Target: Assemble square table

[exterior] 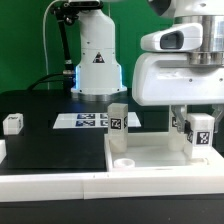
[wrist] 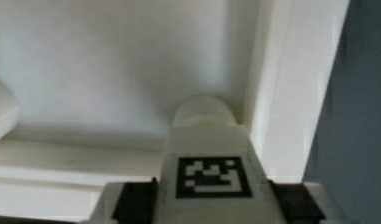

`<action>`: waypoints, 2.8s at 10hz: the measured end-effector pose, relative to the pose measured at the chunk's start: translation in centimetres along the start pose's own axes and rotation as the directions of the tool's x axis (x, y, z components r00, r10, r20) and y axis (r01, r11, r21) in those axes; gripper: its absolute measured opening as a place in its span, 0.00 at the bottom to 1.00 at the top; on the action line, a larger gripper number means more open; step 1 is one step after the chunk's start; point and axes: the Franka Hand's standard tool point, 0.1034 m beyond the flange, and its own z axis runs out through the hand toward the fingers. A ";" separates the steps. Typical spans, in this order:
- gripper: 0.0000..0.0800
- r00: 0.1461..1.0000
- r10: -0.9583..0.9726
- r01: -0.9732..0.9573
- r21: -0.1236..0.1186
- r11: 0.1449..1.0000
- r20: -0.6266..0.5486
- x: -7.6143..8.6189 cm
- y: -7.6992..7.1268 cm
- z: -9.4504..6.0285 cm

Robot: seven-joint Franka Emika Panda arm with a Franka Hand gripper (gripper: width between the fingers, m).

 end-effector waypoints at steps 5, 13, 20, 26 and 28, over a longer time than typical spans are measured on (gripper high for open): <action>0.36 0.997 0.082 -0.082 0.003 0.997 -0.001 0.0 0.0 0.0; 0.36 0.589 0.808 -0.807 0.057 0.588 0.016 0.1 -0.5 0.2; 0.71 0.512 0.858 -0.859 0.044 0.511 0.035 -0.1 -0.8 0.2; 0.81 0.891 0.455 -0.455 0.055 0.889 0.011 0.2 -0.3 0.1; 0.81 0.964 0.267 -0.267 0.047 0.963 0.004 0.1 -0.5 0.0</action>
Offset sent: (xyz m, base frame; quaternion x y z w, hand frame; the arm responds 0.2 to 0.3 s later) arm 0.0000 0.0000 0.0000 0.0000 0.0000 0.0000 1.0000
